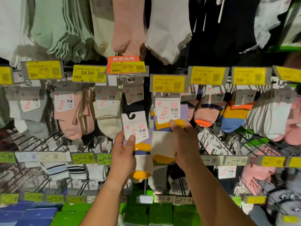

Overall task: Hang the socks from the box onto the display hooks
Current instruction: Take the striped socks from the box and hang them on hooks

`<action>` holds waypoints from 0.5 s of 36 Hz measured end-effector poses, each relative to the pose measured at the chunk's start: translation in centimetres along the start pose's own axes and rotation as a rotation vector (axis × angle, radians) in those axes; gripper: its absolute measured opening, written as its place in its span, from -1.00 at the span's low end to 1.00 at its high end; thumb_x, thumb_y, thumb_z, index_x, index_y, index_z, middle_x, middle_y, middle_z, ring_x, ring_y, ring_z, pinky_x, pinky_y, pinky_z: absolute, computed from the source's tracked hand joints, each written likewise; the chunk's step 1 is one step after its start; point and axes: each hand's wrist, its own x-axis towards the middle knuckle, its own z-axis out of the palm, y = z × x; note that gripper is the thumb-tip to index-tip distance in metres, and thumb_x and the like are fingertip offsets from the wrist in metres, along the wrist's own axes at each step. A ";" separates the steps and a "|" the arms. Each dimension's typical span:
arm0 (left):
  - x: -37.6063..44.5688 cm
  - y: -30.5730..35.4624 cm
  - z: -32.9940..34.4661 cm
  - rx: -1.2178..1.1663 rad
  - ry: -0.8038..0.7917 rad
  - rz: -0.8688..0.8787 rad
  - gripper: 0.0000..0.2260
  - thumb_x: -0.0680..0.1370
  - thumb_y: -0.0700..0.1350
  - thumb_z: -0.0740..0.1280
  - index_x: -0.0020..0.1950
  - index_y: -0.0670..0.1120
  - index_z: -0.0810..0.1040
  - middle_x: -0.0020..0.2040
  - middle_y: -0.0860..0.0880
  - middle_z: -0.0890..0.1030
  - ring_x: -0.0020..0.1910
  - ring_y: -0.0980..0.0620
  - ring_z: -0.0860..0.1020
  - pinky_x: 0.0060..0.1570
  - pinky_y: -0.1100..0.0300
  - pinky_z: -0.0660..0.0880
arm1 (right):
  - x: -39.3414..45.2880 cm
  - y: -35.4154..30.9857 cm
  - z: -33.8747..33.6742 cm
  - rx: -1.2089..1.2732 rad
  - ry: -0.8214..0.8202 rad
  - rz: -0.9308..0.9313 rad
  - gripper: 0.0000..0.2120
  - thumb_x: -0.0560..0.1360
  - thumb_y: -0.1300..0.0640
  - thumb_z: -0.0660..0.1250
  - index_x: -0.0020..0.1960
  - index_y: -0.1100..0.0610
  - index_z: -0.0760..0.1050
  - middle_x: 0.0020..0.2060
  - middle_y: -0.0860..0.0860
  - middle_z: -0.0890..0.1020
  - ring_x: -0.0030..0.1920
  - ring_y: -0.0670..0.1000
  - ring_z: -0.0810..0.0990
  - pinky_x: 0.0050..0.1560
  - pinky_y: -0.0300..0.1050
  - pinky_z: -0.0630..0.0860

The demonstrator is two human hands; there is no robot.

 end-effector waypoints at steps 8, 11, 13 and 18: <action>-0.2 -0.1 -0.8 0.022 0.029 0.023 -0.84 0.65 -0.13 0.31 0.18 0.08 0.56 0.12 0.07 0.70 0.17 0.02 0.63 0.14 0.12 0.49 | 4.5 1.1 1.4 -0.148 0.059 0.063 -0.82 0.52 0.01 0.40 0.03 0.11 0.55 -0.12 0.05 0.62 -0.19 0.00 0.58 -0.09 -0.07 0.58; -0.2 0.0 -0.9 0.017 0.023 0.028 -0.85 0.63 -0.08 0.32 0.17 0.10 0.56 0.10 0.11 0.70 0.15 0.07 0.63 0.10 0.19 0.50 | 6.9 1.1 2.1 -0.181 0.067 0.088 -0.58 0.56 0.00 0.36 0.29 0.26 0.46 0.06 0.16 0.56 0.05 0.12 0.53 0.10 -0.01 0.46; -0.3 0.1 -1.0 0.026 0.016 0.029 -0.83 0.67 -0.17 0.27 0.16 0.10 0.55 0.07 0.14 0.70 0.13 0.08 0.64 0.07 0.24 0.50 | 7.8 1.1 2.4 -0.201 0.058 0.099 -0.41 0.60 0.00 0.32 0.49 0.29 0.26 0.34 0.20 0.45 0.32 0.19 0.43 0.22 -0.04 0.36; -0.5 0.2 -1.2 0.010 0.014 0.022 -0.80 0.68 -0.19 0.25 0.20 0.06 0.55 0.15 0.04 0.69 0.18 0.02 0.63 0.13 0.15 0.49 | 8.2 1.5 2.2 -0.260 0.066 0.102 -0.49 0.60 0.00 0.31 0.42 0.28 0.31 0.22 0.21 0.49 0.24 0.20 0.44 0.04 -0.13 0.29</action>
